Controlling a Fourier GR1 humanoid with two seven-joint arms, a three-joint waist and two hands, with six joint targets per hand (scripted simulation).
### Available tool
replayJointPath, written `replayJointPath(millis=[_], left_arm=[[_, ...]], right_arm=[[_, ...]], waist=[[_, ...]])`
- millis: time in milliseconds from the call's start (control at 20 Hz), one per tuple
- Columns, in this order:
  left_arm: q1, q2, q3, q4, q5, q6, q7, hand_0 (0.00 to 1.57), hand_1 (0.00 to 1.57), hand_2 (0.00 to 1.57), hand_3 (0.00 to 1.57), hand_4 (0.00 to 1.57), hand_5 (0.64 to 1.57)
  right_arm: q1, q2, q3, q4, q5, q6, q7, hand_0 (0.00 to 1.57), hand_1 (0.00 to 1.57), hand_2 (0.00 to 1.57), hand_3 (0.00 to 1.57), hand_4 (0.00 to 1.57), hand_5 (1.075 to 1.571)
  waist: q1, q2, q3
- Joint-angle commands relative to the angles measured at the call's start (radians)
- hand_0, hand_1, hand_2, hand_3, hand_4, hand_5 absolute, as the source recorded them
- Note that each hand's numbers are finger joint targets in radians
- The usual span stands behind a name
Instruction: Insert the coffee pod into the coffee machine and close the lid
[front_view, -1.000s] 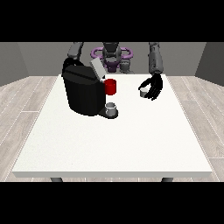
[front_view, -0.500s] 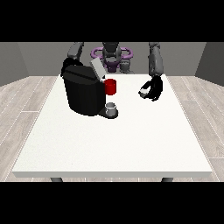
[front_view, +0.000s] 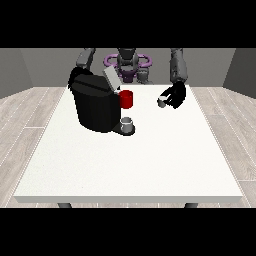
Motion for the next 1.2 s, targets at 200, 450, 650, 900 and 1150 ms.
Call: replayJointPath(millis=[200, 450, 650, 900, 1150], left_arm=[[-0.169, 0.020, -0.002, -0.074, 0.008, -0.154, 0.075, 1.24, 1.24, 1.33, 1.32, 0.53, 1.571], [-0.198, -0.018, -0.033, -0.143, 0.006, -0.238, 0.095, 1.25, 1.25, 1.33, 1.29, 0.56, 1.571], [-0.248, -0.005, 0.014, -0.126, 0.008, -0.211, 0.139, 1.25, 1.25, 1.33, 1.28, 0.54, 1.571], [-0.356, 0.091, 0.069, -0.096, 0.012, -0.235, 0.137, 1.26, 1.26, 1.33, 1.28, 0.54, 1.571], [-0.427, 0.127, 0.148, -0.050, 0.051, -0.220, 0.164, 1.27, 1.27, 1.31, 1.24, 0.51, 1.571]], right_arm=[[-0.044, -0.007, -0.015, 0.088, 0.009, -0.014, -0.010, 0.00, 0.00, 0.00, 0.00, 0.49, 1.571], [-0.067, -0.053, -0.055, 0.159, -0.017, 0.022, 0.005, 0.00, 0.00, 0.00, 0.00, 0.44, 1.571], [-0.039, 0.007, 0.001, 0.120, -0.003, 0.022, -0.063, 0.00, 0.00, 0.00, 0.00, 0.49, 1.571], [-0.084, 0.033, 0.055, 0.062, 0.007, -0.008, -0.031, 0.00, 0.00, 0.00, 0.00, 0.50, 1.571], [-0.139, 0.022, 0.060, -0.018, -0.004, 0.029, 0.009, 0.00, 0.00, 0.00, 0.00, 0.52, 1.571]], waist=[[0.011, -0.036, -0.0001], [0.044, -0.076, 0.0000], [-0.028, -0.042, -0.0004], [-0.091, 0.012, -0.0006], [-0.158, 0.074, -0.0008]])
